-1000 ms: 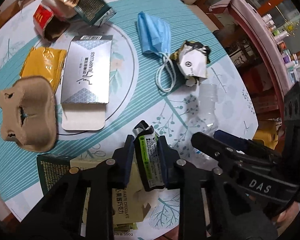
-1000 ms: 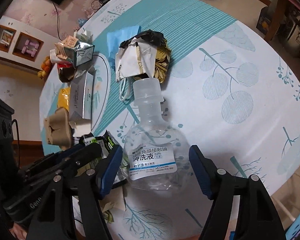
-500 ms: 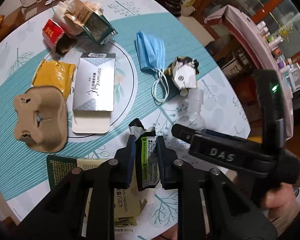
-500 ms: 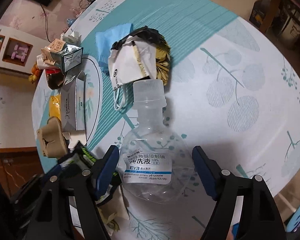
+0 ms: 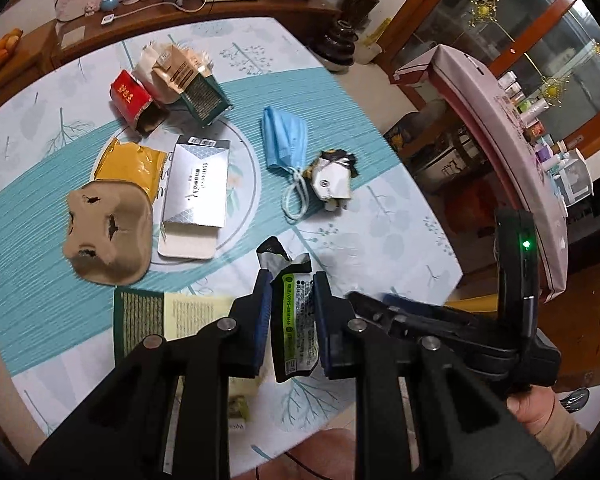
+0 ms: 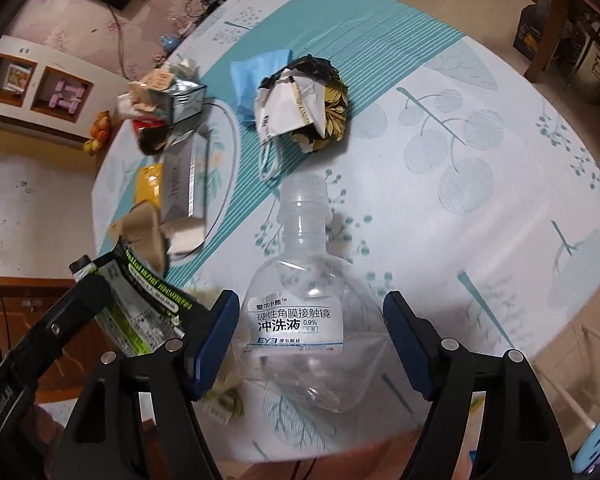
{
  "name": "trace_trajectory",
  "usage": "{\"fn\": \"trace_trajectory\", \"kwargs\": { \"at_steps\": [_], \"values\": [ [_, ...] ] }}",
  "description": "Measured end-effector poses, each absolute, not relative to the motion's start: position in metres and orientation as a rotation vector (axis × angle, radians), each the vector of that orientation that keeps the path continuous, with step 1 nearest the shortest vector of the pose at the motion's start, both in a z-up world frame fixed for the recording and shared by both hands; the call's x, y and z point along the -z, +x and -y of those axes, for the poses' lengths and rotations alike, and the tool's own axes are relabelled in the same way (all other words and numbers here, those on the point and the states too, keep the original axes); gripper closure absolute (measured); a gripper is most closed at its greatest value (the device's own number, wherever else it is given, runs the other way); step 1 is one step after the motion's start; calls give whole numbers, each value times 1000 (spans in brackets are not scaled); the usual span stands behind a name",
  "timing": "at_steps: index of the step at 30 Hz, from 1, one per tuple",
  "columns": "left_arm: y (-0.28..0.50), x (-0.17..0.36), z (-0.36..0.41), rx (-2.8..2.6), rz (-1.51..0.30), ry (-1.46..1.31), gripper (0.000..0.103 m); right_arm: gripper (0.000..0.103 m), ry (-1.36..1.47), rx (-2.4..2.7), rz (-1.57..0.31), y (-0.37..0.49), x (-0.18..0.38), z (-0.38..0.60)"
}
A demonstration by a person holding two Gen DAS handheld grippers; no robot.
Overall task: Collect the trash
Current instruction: 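Lift the wrapper and bottle and carry both down over the trash bin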
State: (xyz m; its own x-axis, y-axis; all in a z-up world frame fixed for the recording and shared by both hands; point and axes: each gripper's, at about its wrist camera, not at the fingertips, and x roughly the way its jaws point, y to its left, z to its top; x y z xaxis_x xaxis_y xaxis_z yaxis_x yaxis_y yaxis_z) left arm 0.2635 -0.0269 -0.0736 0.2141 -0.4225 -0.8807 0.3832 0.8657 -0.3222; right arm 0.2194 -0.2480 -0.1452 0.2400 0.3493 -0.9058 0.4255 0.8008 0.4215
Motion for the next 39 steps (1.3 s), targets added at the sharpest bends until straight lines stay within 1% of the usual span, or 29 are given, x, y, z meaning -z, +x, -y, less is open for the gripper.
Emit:
{"fn": "trace_trajectory", "kwargs": {
  "at_steps": [1, 10, 12, 13, 14, 15, 16, 17, 21, 22, 25, 26, 30, 31, 34, 36, 37, 39],
  "values": [
    [257, 70, 28, 559, -1228, -38, 86, 99, 728, 38, -1391, 215, 147, 249],
    [199, 67, 25, 443, -1207, -63, 86, 98, 786, -79, -1379, 193, 154, 257],
    [191, 65, 20, 420, -1204, -77, 86, 96, 770, -110, -1368, 195, 148, 254],
    [188, 64, 17, 410, -1199, -80, 86, 91, 761, -120, -1357, 196, 144, 252],
    [188, 63, 15, 399, -1195, -79, 86, 79, 753, -121, -1347, 197, 141, 252],
    [188, 62, 12, 387, -1191, -80, 86, 72, 742, -113, -1327, 198, 137, 252],
    [189, 60, 7, 373, -1186, -89, 86, 60, 744, -107, -1313, 199, 134, 253],
    [189, 58, 4, 366, -1181, -99, 86, 56, 750, -104, -1302, 203, 133, 253],
    [202, 53, -12, 347, -1170, -127, 86, 55, 722, -102, -1312, 223, 137, 249],
    [206, 54, -15, 345, -1174, -134, 86, 52, 707, -102, -1316, 229, 138, 248],
    [220, 60, -23, 342, -1190, -147, 86, 32, 692, -94, -1321, 246, 146, 244],
    [225, 63, -26, 342, -1196, -148, 86, 29, 688, -88, -1322, 252, 151, 242],
    [241, 74, -34, 343, -1218, -151, 86, 29, 690, -63, -1360, 271, 174, 235],
    [245, 77, -36, 345, -1224, -151, 86, 27, 707, -67, -1362, 274, 179, 235],
    [256, 86, -42, 347, -1239, -154, 86, 26, 742, -85, -1370, 280, 189, 228],
    [263, 91, -46, 348, -1250, -163, 86, 32, 731, -99, -1367, 281, 188, 222],
    [265, 93, -48, 347, -1254, -168, 86, 45, 748, -119, -1377, 282, 190, 220],
    [270, 96, -51, 351, -1261, -177, 86, 47, 767, -128, -1378, 282, 191, 217]
  ]
}}
